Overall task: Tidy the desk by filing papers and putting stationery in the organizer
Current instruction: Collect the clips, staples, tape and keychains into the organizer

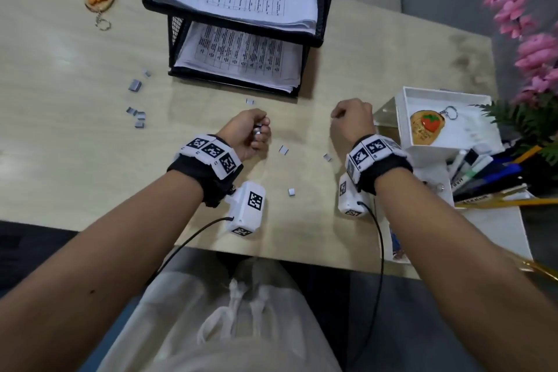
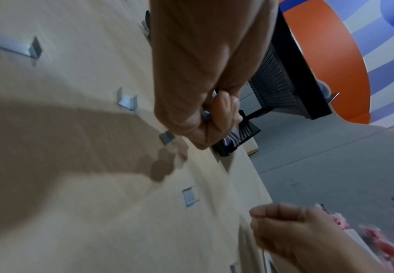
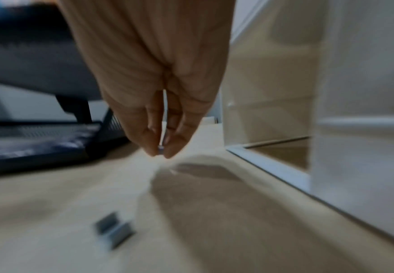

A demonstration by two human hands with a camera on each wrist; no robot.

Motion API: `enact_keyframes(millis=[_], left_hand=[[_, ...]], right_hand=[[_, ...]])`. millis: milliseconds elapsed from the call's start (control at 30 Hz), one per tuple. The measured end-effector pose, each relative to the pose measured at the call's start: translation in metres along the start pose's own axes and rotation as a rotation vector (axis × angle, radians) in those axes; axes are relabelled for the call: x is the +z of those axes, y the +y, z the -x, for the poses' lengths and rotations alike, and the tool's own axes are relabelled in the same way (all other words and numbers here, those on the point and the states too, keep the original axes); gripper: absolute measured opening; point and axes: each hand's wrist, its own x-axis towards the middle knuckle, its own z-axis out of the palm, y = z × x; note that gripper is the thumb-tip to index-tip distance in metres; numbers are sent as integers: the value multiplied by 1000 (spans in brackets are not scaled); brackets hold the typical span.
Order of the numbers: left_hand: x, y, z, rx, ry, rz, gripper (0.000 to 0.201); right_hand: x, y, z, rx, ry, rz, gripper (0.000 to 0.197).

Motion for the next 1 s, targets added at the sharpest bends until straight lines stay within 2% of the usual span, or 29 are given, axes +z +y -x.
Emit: enact_keyframes(millis=[100, 267, 400, 533, 600, 667, 700, 767, 867, 933, 1000], left_hand=[[2, -1, 2, 14, -11, 1, 36], [-1, -3, 7, 31, 14, -46, 35], [-9, -7, 17, 32, 26, -41, 34], [-16, -11, 25, 17, 10, -22, 34], [-17, -15, 27, -19, -25, -27, 35], [-18, -20, 27, -69, -69, -53, 39], [-18, -22, 27, -94, -79, -73, 41], [-22, -23, 27, -127, -85, -117, 43], [-32, -16, 28, -177, -112, -200, 40], [-37, -8, 30, -161, -101, -242, 38], [-40, 2, 34, -131, -88, -271, 38]], right_hand=[[-1, 6, 27, 73, 20, -53, 28], [23, 5, 67, 68, -7, -38, 30], [30, -4, 80, 159, 54, -73, 28], [29, -29, 92, 277, 81, -355, 16], [29, -50, 103, 218, 57, -526, 13], [29, -69, 112, 96, -17, -559, 11], [30, -75, 115, 64, -41, -557, 11], [32, -76, 115, 83, 3, -543, 11], [41, -57, 117, 234, 92, -407, 14], [52, -44, 126, 286, 34, -191, 15], [65, -40, 136, 266, -21, -68, 21]])
